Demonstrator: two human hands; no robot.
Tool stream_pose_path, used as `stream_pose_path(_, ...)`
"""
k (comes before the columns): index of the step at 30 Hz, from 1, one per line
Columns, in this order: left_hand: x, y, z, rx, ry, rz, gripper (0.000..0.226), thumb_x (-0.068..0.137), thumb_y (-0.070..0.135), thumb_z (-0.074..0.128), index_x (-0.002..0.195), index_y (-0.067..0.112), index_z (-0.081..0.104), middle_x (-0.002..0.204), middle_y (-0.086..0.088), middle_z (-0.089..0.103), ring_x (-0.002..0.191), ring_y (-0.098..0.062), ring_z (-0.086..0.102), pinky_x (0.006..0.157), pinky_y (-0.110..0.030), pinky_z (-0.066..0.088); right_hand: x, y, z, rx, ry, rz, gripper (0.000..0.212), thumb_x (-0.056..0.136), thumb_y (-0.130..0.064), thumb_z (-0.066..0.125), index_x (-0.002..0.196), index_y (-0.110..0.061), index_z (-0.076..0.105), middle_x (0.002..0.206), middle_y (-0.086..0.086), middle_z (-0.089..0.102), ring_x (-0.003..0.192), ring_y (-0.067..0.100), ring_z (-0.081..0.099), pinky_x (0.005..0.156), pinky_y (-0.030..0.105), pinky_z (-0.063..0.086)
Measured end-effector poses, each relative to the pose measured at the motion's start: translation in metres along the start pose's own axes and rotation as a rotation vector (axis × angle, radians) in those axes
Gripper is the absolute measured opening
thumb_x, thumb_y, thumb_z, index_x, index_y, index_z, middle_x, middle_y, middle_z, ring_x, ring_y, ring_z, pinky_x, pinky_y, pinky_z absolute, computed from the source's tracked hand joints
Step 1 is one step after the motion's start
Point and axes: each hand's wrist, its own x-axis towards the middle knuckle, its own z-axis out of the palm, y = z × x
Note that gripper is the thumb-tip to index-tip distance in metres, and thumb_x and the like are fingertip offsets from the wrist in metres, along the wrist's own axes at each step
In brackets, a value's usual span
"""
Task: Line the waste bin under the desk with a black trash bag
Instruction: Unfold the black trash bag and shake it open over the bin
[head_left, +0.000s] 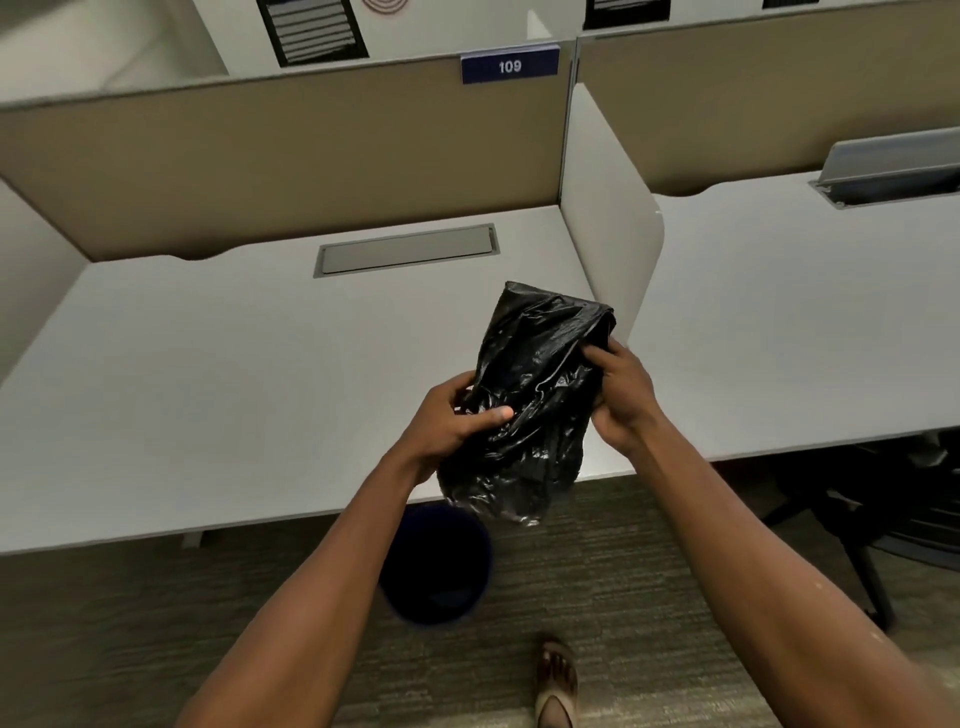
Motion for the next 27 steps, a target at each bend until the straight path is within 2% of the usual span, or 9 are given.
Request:
stream_pose_path(6, -0.062, 0.006, -0.033, -0.414, -0.007, -0.123, 0.048, 0.090, 0.007, 0.075, 0.137, 0.007, 0.065, 0.132, -0.026, 0.070, 0.118, -0.043, 0.070, 0.094, -0.049, 0.062, -0.039, 0.018, 0.039, 0.118, -0.080, 0.277, 0.048, 0.099, -0.022, 0.060, 0.143, -0.002, 0.057, 0.142, 0.021, 0.062, 0.120, 0.032, 0.064, 0.114, 0.050, 0.046)
stream_pose_path(9, -0.088, 0.008, -0.047, -0.540, 0.046, -0.203, 0.045, 0.095, 0.011, 0.068, 0.139, 0.000, 0.061, 0.135, -0.032, 0.066, 0.112, -0.041, 0.070, 0.092, -0.048, 0.063, -0.070, 0.032, 0.051, 0.078, -0.138, 0.251, 0.066, 0.091, -0.052, 0.065, 0.145, -0.015, 0.055, 0.143, 0.015, 0.058, 0.125, 0.031, 0.058, 0.110, 0.053, 0.046)
stream_pose_path(12, -0.113, 0.003, -0.061, -0.667, 0.080, -0.284, 0.034, 0.096, 0.020, 0.067, 0.125, 0.001, 0.069, 0.108, -0.021, 0.079, 0.089, -0.030, 0.079, 0.072, -0.039, 0.067, -0.111, 0.065, 0.056, 0.050, -0.228, 0.300, 0.093, 0.075, -0.078, 0.066, 0.154, -0.036, 0.039, 0.139, 0.011, 0.055, 0.125, 0.035, 0.057, 0.103, 0.056, 0.048)
stream_pose_path(14, -0.129, -0.006, -0.067, -0.714, 0.102, -0.316, 0.023, 0.097, 0.021, 0.067, 0.111, 0.004, 0.073, 0.094, -0.017, 0.081, 0.081, -0.029, 0.081, 0.069, -0.039, 0.067, -0.142, 0.089, 0.065, -0.027, -0.301, 0.331, 0.081, 0.069, -0.072, 0.077, 0.141, -0.043, 0.053, 0.135, 0.008, 0.065, 0.123, 0.034, 0.063, 0.091, 0.047, 0.057)
stream_pose_path(16, -0.144, -0.014, -0.069, -0.748, 0.133, -0.346, 0.020, 0.097, 0.020, 0.068, 0.104, 0.003, 0.074, 0.091, -0.019, 0.080, 0.078, -0.030, 0.080, 0.067, -0.040, 0.067, -0.163, 0.111, 0.074, -0.143, -0.323, 0.306, 0.058, 0.076, -0.056, 0.081, 0.125, -0.029, 0.070, 0.130, 0.005, 0.073, 0.121, 0.029, 0.067, 0.086, 0.039, 0.058)
stream_pose_path(19, -0.164, -0.029, -0.071, -0.750, 0.172, -0.368, 0.020, 0.097, 0.018, 0.068, 0.103, 0.000, 0.074, 0.094, -0.021, 0.078, 0.076, -0.030, 0.079, 0.068, -0.041, 0.067, -0.181, 0.134, 0.086, -0.147, -0.251, 0.245, 0.042, 0.081, -0.026, 0.083, 0.118, -0.009, 0.071, 0.115, 0.015, 0.078, 0.103, 0.031, 0.074, 0.076, 0.036, 0.061)
stream_pose_path(23, -0.198, -0.058, -0.079, -0.576, 0.191, -0.474, 0.017, 0.097, 0.018, 0.067, 0.103, 0.003, 0.072, 0.083, -0.013, 0.079, 0.070, -0.022, 0.077, 0.064, -0.035, 0.065, -0.196, 0.144, 0.098, -0.222, -0.194, 0.152, 0.024, 0.088, -0.006, 0.075, 0.112, -0.006, 0.073, 0.097, 0.011, 0.081, 0.081, 0.021, 0.078, 0.063, 0.027, 0.060)
stream_pose_path(25, -0.214, -0.072, -0.084, -0.467, 0.268, -0.513, 0.025, 0.100, 0.028, 0.062, 0.114, 0.008, 0.065, 0.095, -0.009, 0.073, 0.085, -0.023, 0.072, 0.069, -0.038, 0.059, -0.201, 0.146, 0.102, -0.291, -0.167, 0.095, 0.021, 0.087, -0.005, 0.076, 0.108, -0.008, 0.074, 0.089, 0.006, 0.082, 0.077, 0.017, 0.078, 0.063, 0.024, 0.059)
stream_pose_path(27, -0.232, -0.086, -0.088, -0.546, 0.341, -0.481, 0.045, 0.104, 0.042, 0.054, 0.135, 0.009, 0.054, 0.123, -0.009, 0.063, 0.116, -0.031, 0.065, 0.075, -0.044, 0.058, -0.208, 0.149, 0.104, -0.340, -0.166, 0.054, 0.019, 0.086, -0.007, 0.077, 0.104, -0.011, 0.075, 0.084, 0.002, 0.081, 0.073, 0.014, 0.077, 0.061, 0.022, 0.057)
